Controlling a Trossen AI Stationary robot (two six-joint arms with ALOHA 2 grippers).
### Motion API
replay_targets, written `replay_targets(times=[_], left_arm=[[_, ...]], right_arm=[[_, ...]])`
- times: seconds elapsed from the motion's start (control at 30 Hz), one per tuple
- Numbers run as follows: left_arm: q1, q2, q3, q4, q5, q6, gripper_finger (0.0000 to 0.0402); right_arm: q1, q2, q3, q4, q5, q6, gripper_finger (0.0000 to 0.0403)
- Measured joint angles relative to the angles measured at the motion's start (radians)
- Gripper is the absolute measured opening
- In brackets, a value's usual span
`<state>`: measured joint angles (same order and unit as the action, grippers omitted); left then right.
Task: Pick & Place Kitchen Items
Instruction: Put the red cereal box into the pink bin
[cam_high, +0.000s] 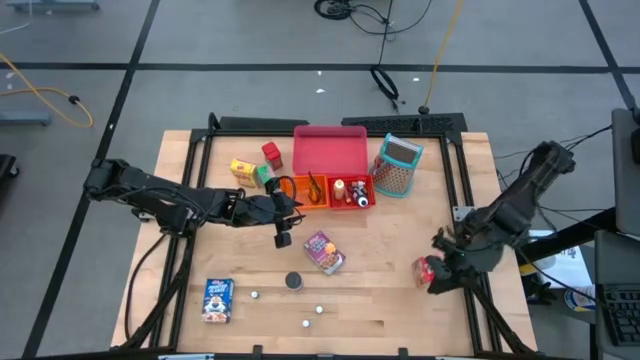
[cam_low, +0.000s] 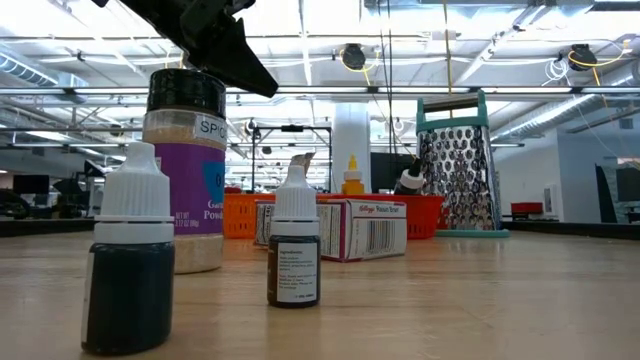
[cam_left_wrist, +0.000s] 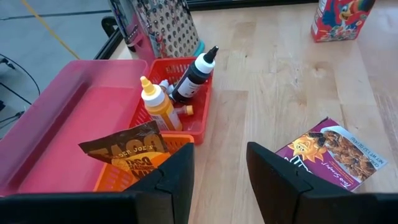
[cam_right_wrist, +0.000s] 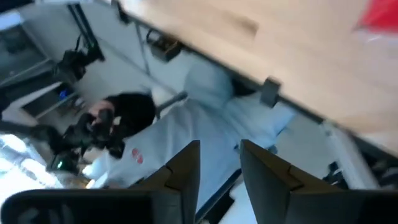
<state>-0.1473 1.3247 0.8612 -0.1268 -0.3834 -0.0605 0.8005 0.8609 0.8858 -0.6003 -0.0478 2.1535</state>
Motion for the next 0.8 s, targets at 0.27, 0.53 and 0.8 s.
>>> replay_targets(times=[0.27, 0.53, 0.8], left_arm=[[0.000, 0.000, 0.000, 0.003, 0.000, -0.002, 0.0150], [0.000, 0.000, 0.000, 0.006, 0.000, -0.005, 0.0150], [0.000, 0.000, 0.000, 0.005, 0.000, -0.006, 0.0150]], right_arm=[[0.051, 0.065, 0.056, -0.291, 0.148, 0.019, 0.0078], [0.028, 0.103, 0.034, -0.352, 0.009, -0.010, 0.0061], [0.020, 0.097, 0.008, -0.401, 0.019, -0.027, 0.0059]])
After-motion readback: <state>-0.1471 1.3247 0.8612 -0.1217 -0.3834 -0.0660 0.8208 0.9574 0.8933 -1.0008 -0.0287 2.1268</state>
